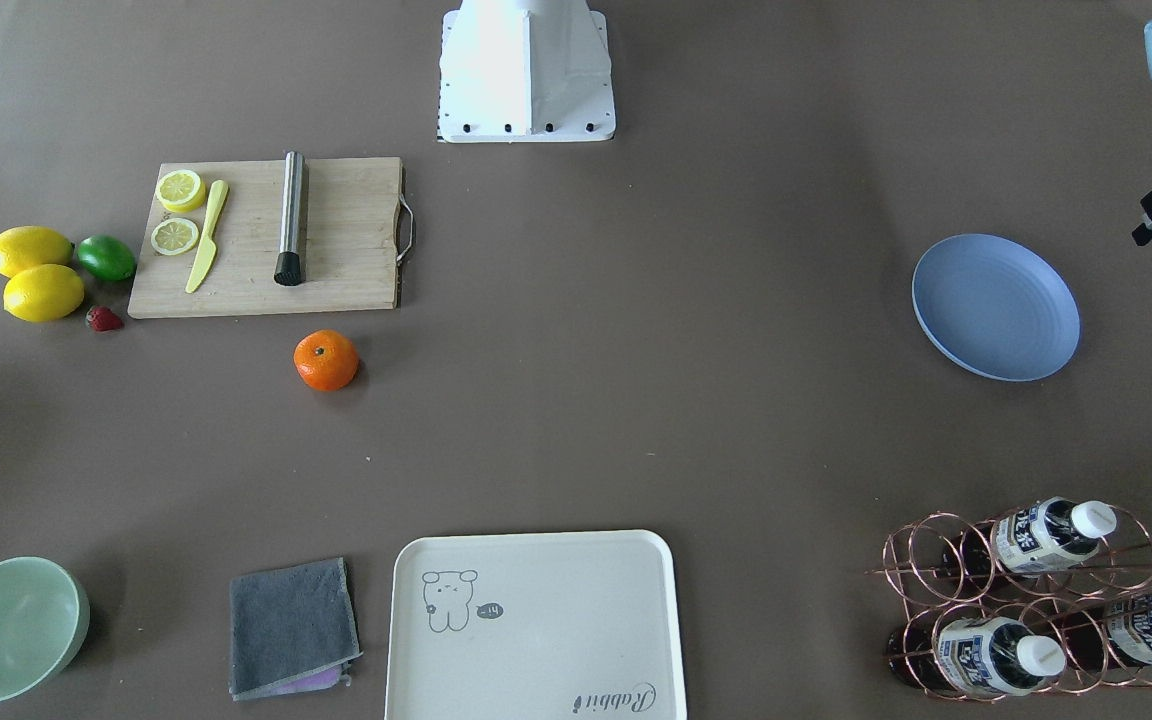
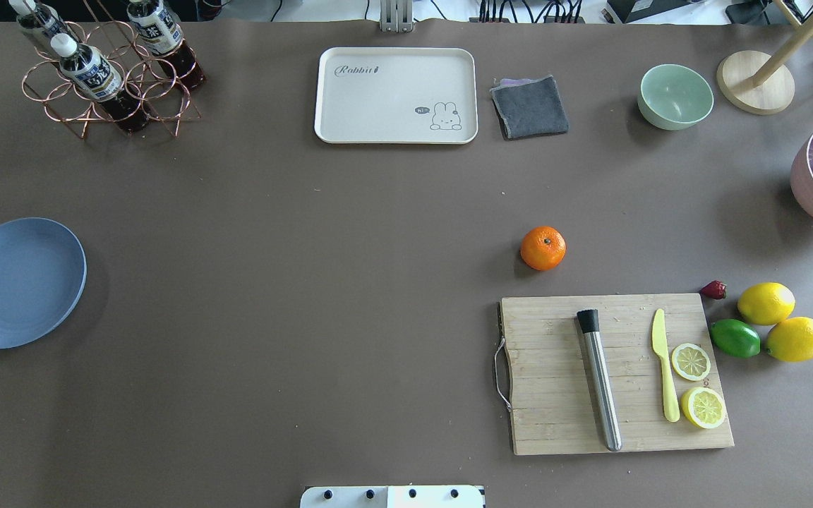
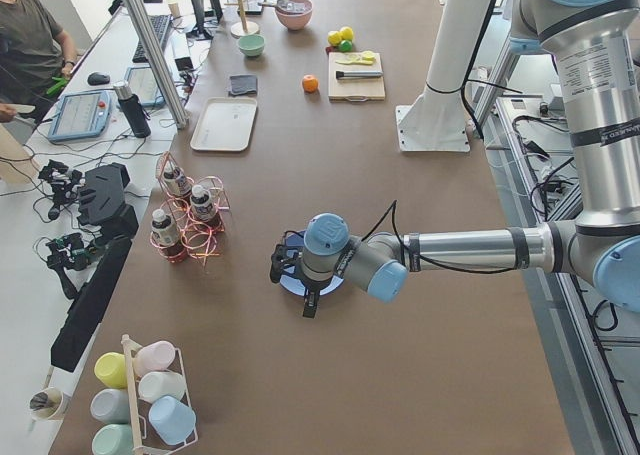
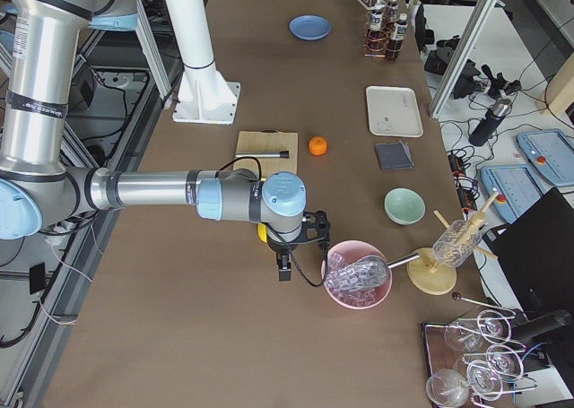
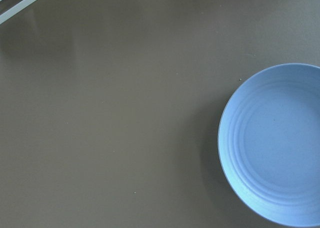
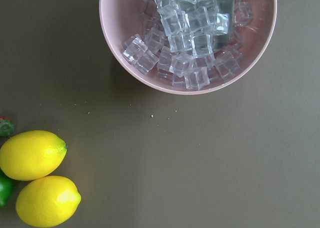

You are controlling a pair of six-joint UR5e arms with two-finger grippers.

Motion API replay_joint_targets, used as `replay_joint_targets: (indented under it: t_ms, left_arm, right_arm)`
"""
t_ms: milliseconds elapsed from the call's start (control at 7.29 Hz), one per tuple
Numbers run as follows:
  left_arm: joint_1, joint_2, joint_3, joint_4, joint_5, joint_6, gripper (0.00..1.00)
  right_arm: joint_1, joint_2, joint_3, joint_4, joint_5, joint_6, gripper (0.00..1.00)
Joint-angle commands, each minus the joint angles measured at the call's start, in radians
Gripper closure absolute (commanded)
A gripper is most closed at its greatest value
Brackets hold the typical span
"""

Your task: Pick orange to plate

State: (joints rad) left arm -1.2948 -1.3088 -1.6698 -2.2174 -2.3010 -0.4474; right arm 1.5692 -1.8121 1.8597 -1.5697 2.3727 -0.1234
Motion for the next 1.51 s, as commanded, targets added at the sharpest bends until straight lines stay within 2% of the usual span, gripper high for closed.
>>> replay_joint_targets:
  t_ms: [0, 275, 412, 824, 961, 1098, 1235, 1373]
  left_arm:
    - [0.124, -0.026, 0.097, -0.175, 0.058, -0.188, 0.03]
    - [0.135, -0.102, 0.226, -0.24, 0.057, -0.2, 0.03]
    - [0.141, -0.124, 0.249, -0.252, 0.057, -0.226, 0.03]
    - [0.177, -0.132, 0.249, -0.255, 0.055, -0.255, 0.15]
    - [0.178, -0.13, 0.249, -0.255, 0.054, -0.255, 0.21]
    - [0.184, -0.129, 0.249, -0.258, 0.049, -0.255, 0.31]
    - [0.204, -0.125, 0.251, -0.275, 0.054, -0.257, 0.36]
    - [0.216, -0.124, 0.26, -0.277, 0.057, -0.255, 0.36]
  right_arm:
    - [0.0, 0.0, -0.017, 0.028, 0.049, 0.002, 0.0]
    - [-0.011, 0.005, -0.017, 0.028, 0.049, 0.039, 0.0]
    - [-0.018, 0.017, -0.019, 0.028, 0.048, 0.054, 0.0]
    - [-0.034, 0.02, -0.02, 0.028, 0.046, 0.054, 0.0]
    - [-0.038, 0.02, -0.019, 0.028, 0.048, 0.054, 0.0]
    - [-0.04, 0.02, -0.019, 0.028, 0.048, 0.054, 0.0]
    - [-0.041, 0.02, -0.019, 0.028, 0.048, 0.054, 0.0]
    - [-0.043, 0.02, -0.019, 0.028, 0.049, 0.054, 0.0]
